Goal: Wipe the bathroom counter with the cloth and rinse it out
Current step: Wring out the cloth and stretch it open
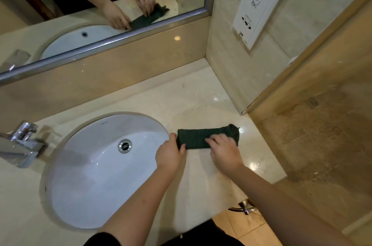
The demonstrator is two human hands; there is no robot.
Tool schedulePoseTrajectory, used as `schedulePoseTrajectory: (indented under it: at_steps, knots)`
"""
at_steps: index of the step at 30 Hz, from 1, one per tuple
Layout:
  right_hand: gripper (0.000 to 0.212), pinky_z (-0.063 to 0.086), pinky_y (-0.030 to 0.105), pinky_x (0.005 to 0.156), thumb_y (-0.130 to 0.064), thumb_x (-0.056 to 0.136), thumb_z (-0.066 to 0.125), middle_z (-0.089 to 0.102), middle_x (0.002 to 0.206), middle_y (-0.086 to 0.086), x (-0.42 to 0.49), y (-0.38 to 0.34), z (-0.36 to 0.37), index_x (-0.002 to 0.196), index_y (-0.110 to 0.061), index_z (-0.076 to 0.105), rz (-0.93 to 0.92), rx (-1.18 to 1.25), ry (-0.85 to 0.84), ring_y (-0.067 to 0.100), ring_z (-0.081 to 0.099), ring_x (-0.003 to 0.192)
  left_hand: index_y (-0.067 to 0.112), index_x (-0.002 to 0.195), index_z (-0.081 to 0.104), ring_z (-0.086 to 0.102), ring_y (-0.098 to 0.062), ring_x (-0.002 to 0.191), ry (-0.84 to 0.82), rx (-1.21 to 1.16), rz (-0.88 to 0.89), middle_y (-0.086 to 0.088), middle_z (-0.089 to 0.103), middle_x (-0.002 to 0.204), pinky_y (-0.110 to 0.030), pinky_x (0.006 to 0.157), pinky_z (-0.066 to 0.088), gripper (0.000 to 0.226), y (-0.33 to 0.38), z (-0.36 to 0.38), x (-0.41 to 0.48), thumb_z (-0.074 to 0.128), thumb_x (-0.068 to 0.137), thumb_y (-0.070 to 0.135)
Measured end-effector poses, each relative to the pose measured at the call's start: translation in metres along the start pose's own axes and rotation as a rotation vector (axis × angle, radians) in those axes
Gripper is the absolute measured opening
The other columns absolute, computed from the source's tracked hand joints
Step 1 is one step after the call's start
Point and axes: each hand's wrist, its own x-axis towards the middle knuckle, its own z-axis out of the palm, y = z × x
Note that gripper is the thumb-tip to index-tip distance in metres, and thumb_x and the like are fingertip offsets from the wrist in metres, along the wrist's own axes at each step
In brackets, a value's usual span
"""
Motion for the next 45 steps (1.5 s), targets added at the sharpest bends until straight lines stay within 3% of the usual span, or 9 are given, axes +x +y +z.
schedulePoseTrajectory:
  at_steps: [5,12,16,19,28,32,38,41,45]
  knots:
    - [0.057,0.022,0.037,0.113,-0.011,0.092,0.043,0.037,0.147,-0.004,-0.004,-0.002,0.005,0.147,-0.025,0.033,0.029,-0.047,-0.116,0.02,0.031,0.135,0.01,0.103,0.056,0.049,-0.016,0.076,0.012,-0.131,-0.114,-0.007,0.055,0.101,-0.025,0.064,0.037,0.019,0.004,0.001,0.008,0.057,0.091,0.025]
    - [0.049,0.036,0.037,0.105,-0.009,0.087,0.055,0.053,0.136,0.004,-0.004,0.024,-0.005,0.135,-0.016,0.052,0.133,0.061,0.007,0.024,0.048,0.126,0.012,0.098,0.058,0.053,-0.015,0.074,0.092,-0.277,-0.068,-0.003,0.059,0.091,-0.019,0.05,0.029,0.015,0.028,-0.016,0.014,0.059,0.082,0.012]
    - [0.059,0.013,0.035,0.119,-0.014,0.096,0.038,0.016,0.159,-0.003,-0.016,0.049,-0.007,0.152,-0.021,0.019,0.209,0.026,-0.117,0.014,0.013,0.146,0.012,0.09,0.053,0.05,-0.015,0.073,0.142,-0.336,-0.03,-0.005,0.056,0.093,-0.017,0.052,0.029,0.011,0.043,-0.03,0.019,0.058,0.081,0.008]
    - [0.062,0.002,0.036,0.119,-0.013,0.099,0.034,-0.002,0.16,-0.006,-0.023,0.053,-0.005,0.153,-0.024,0.006,0.157,0.058,-0.192,0.011,-0.004,0.147,0.013,0.09,0.051,0.05,-0.015,0.075,0.136,-0.331,-0.038,-0.007,0.055,0.096,-0.019,0.054,0.031,0.011,0.046,-0.032,0.019,0.058,0.082,0.007]
    - [0.045,0.029,0.029,0.112,0.001,0.088,0.055,0.053,0.137,0.004,-0.037,0.059,-0.02,0.13,-0.015,0.057,0.263,0.303,0.192,0.019,0.047,0.129,0.014,0.109,0.057,0.058,-0.015,0.087,0.102,-0.379,0.349,0.001,0.055,0.105,-0.023,0.074,0.045,0.025,0.112,-0.004,0.0,0.062,0.084,0.014]
    - [0.04,0.034,0.033,0.109,0.002,0.089,0.052,0.055,0.135,0.004,-0.047,0.067,-0.028,0.125,-0.012,0.061,0.312,0.353,0.187,0.021,0.047,0.127,0.018,0.134,0.046,0.055,-0.012,0.113,-0.184,-0.299,0.512,0.003,0.052,0.131,-0.028,0.094,0.047,0.052,0.13,0.023,-0.006,0.064,0.087,0.027]
    - [0.052,0.042,0.041,0.106,0.01,0.079,0.055,0.056,0.133,0.008,-0.042,0.058,-0.024,0.127,-0.011,0.059,0.238,0.256,0.22,0.025,0.051,0.124,0.004,0.129,0.055,0.052,-0.029,0.121,0.01,0.002,0.593,-0.013,0.056,0.131,-0.035,0.105,0.037,0.04,0.085,0.033,-0.009,0.052,0.089,0.008]
    - [0.061,0.025,0.04,0.116,0.004,0.085,0.05,0.036,0.151,0.007,-0.033,0.041,-0.017,0.142,-0.015,0.042,0.062,0.188,0.045,0.026,0.032,0.14,0.006,0.146,0.033,0.023,-0.026,0.144,-0.122,0.281,0.622,-0.011,0.03,0.154,-0.043,0.118,0.012,0.053,0.067,0.035,-0.011,0.043,0.095,0.02]
    - [0.065,0.005,0.039,0.119,-0.012,0.095,0.04,0.002,0.161,0.004,-0.025,0.033,-0.006,0.153,-0.022,0.013,0.108,0.036,-0.188,0.023,-0.001,0.148,0.015,0.153,0.005,-0.005,-0.019,0.148,-0.215,0.5,0.595,-0.002,0.0,0.161,-0.045,0.117,-0.008,0.059,0.058,0.035,-0.008,0.029,0.102,0.033]
